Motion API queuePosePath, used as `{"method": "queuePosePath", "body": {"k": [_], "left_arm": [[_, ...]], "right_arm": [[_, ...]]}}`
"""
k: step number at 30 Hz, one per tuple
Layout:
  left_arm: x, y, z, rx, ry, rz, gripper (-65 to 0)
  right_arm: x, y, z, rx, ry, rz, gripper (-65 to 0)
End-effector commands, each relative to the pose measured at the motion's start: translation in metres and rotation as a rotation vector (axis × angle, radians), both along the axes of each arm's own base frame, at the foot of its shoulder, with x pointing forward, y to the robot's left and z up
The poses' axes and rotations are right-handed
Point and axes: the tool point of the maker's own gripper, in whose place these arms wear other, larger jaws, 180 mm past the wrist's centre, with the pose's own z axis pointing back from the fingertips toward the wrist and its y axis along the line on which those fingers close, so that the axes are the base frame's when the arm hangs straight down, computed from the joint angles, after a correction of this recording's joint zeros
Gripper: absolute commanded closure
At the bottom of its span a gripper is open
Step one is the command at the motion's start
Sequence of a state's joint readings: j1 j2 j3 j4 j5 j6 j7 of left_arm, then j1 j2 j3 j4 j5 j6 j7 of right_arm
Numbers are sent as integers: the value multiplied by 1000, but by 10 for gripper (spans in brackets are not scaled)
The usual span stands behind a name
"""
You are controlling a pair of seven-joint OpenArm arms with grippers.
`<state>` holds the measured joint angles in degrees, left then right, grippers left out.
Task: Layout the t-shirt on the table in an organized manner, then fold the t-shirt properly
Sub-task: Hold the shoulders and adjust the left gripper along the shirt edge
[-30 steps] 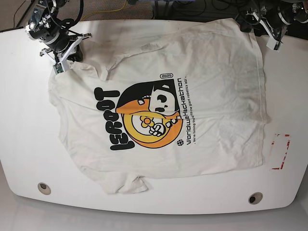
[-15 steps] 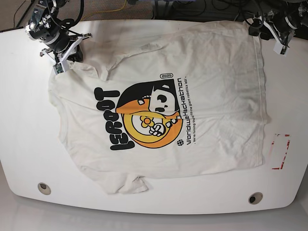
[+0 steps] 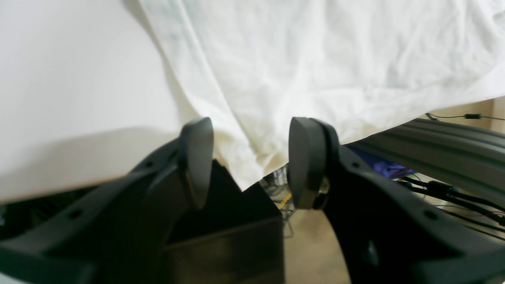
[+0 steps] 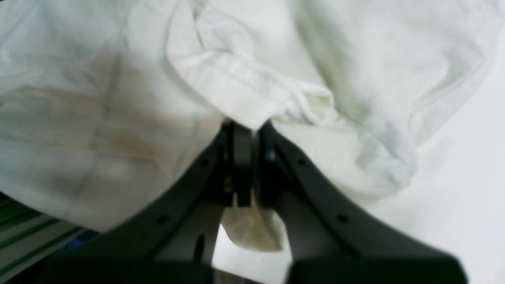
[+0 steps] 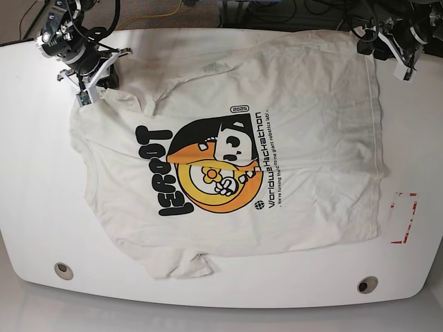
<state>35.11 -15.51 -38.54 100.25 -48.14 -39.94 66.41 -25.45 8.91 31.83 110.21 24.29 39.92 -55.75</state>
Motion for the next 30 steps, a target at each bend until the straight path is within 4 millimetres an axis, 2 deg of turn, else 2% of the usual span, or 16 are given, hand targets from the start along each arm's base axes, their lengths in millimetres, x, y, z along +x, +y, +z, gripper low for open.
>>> {"method": "queuePosePath", "body": {"k": [1, 5, 16, 23, 30], "left_arm": [[-7, 9, -6, -10, 24, 31, -290], [-5, 17, -12, -19, 38, 54, -290], [-3, 15, -15, -30, 42, 52, -290], [-2, -4, -20, -63, 56, 3, -287], [-3, -6, -22, -67, 60, -2, -276]], "right_arm": [[7, -2, 10, -4, -42, 7, -24], [7, -2, 10, -4, -42, 7, -24], [7, -2, 10, -4, -42, 7, -24], [7, -2, 10, -5, -42, 7, -24], [7, -2, 10, -5, -42, 7, -24]]}}
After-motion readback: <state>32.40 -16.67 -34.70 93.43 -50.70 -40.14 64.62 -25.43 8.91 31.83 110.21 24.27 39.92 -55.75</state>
